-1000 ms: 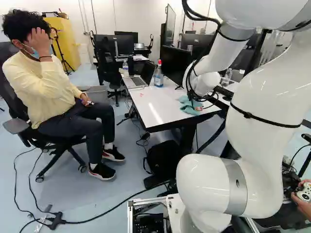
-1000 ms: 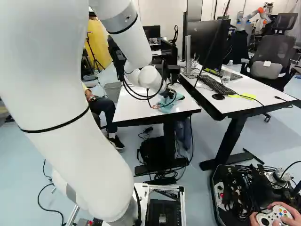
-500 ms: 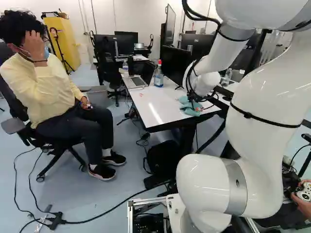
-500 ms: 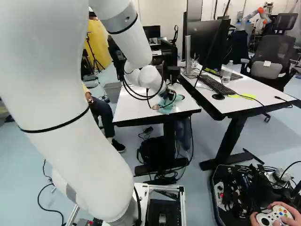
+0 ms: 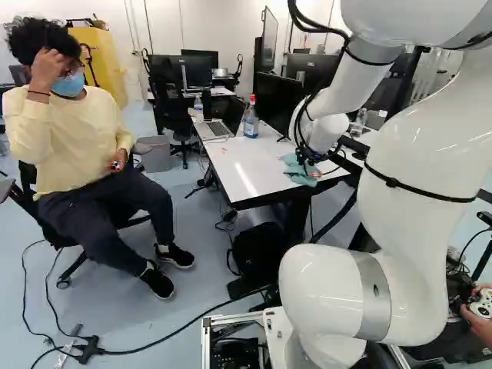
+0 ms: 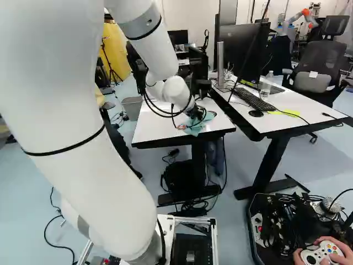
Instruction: Clean the table with the green towel
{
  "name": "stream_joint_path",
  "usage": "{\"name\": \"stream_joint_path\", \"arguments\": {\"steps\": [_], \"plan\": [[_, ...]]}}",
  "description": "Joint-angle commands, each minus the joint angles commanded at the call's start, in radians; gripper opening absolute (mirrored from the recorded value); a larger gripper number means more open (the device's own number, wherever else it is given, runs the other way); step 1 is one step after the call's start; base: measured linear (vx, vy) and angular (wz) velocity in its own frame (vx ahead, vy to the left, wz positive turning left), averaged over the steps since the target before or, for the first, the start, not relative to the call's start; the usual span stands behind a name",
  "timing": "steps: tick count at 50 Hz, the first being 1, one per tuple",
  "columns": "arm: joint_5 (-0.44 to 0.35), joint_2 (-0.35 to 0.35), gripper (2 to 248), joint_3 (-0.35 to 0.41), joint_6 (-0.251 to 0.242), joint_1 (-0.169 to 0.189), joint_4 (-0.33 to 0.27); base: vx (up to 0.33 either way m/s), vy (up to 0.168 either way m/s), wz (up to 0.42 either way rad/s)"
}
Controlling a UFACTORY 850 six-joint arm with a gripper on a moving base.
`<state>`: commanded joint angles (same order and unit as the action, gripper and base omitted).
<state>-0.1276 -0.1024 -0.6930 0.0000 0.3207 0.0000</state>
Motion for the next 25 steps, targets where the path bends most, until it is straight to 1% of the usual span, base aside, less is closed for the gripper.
{"name": "stream_joint_path", "arguments": {"steps": [25], "plan": [[0.024,0.000,51,0.000,0.000,0.000,0.000,0.000,0.000,0.000]]}}
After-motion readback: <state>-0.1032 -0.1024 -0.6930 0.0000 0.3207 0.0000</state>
